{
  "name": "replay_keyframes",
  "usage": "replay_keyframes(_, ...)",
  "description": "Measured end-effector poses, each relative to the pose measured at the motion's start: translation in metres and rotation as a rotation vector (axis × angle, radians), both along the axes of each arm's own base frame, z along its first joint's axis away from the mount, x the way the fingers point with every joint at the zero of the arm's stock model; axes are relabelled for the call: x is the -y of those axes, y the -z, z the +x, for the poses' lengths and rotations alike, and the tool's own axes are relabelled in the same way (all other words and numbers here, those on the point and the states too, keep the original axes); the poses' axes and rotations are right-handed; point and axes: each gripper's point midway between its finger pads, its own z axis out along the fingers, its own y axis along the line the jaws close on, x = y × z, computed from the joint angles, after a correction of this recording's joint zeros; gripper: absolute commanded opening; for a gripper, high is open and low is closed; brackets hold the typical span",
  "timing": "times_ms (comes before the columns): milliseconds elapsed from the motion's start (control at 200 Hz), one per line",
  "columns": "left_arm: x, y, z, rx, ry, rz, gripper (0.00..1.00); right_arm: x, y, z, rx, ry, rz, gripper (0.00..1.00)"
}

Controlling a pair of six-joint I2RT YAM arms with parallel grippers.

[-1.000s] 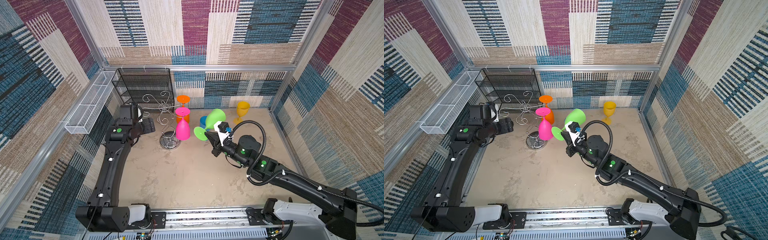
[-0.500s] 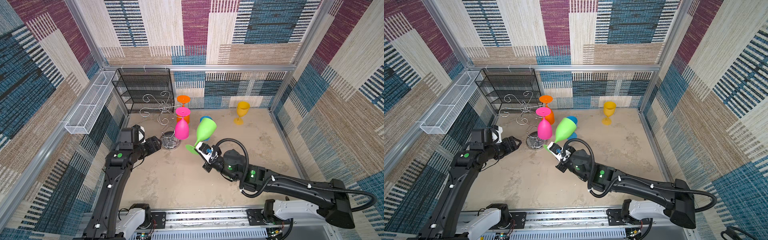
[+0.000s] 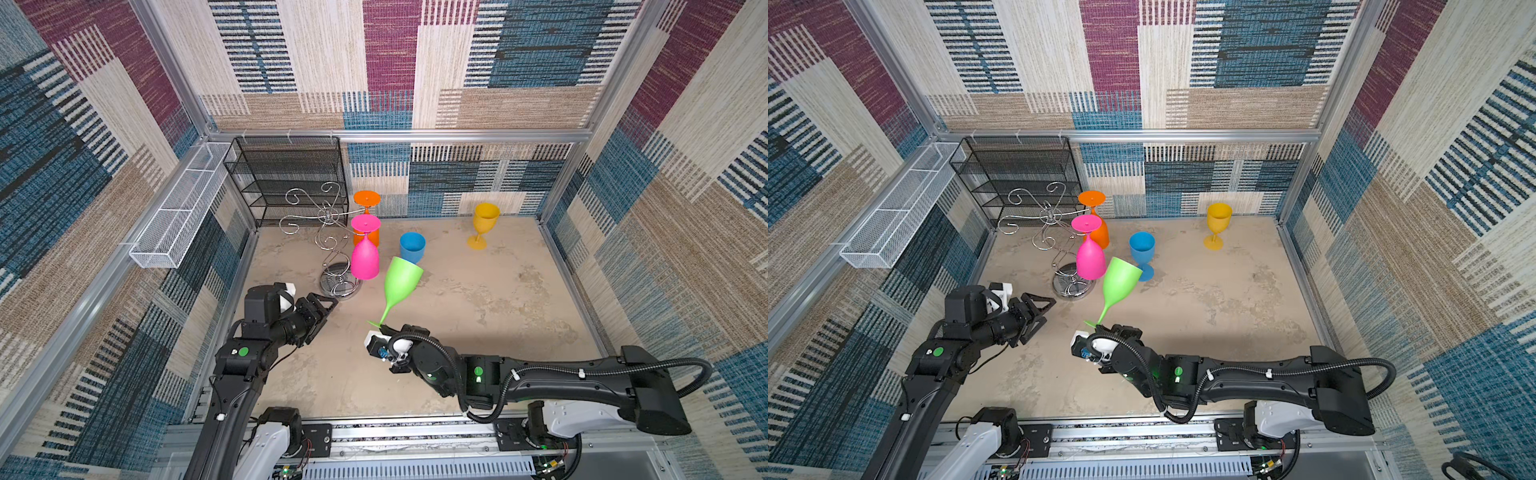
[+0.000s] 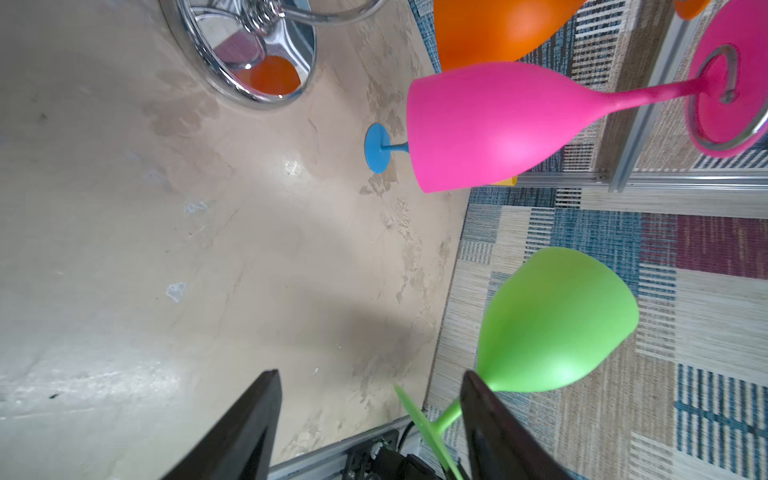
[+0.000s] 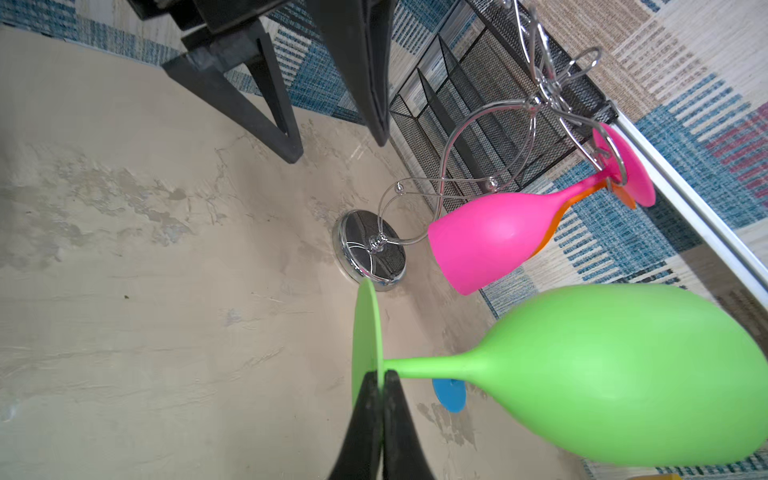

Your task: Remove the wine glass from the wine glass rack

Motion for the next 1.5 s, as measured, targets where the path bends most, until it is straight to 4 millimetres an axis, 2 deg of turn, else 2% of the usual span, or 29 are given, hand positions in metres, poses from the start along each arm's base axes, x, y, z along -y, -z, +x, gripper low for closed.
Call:
replay_keyframes(125, 0.007, 0.004, -0.003, -0.039, -0.011, -0.051, 0.66, -0.005, 0.013, 0.002, 0.049, 0.008, -0.077, 0.00)
replay_keyframes(290, 0.019, 0.011, -0.008, -0.100, -0.006, -0.110, 0.59, -0.011, 0.015, 0.005, 0.110, 0.021, -0.120, 0.00)
replay_keyframes(511, 0.040, 0.020, -0.012, -0.171, 0.037, -0.163, 0.55, -0.014, 0.023, 0.008, 0.165, 0.051, -0.174, 0.00)
replay_keyframes(686, 0.055, 0.030, -0.017, -0.240, 0.066, -0.214, 0.52, -0.017, 0.018, 0.005, 0.186, 0.055, -0.150, 0.00)
replay_keyframes(886, 0.067, 0.030, -0.019, -0.264, 0.085, -0.258, 0.50, -0.017, 0.014, 0.005, 0.206, 0.063, -0.131, 0.00)
replay_keyframes(1172, 0.080, 0.025, -0.020, -0.277, 0.104, -0.295, 0.29, -0.017, 0.009, 0.004, 0.223, 0.061, -0.104, 0.00)
replay_keyframes(1412, 0.090, 0.023, -0.016, -0.271, 0.116, -0.325, 0.00, -0.018, 0.015, 0.002, 0.230, 0.040, -0.131, 0.00)
replay_keyframes(1502, 0.091, 0.022, -0.015, -0.270, 0.113, -0.333, 0.00, -0.017, 0.015, 0.002, 0.230, 0.040, -0.131, 0.00)
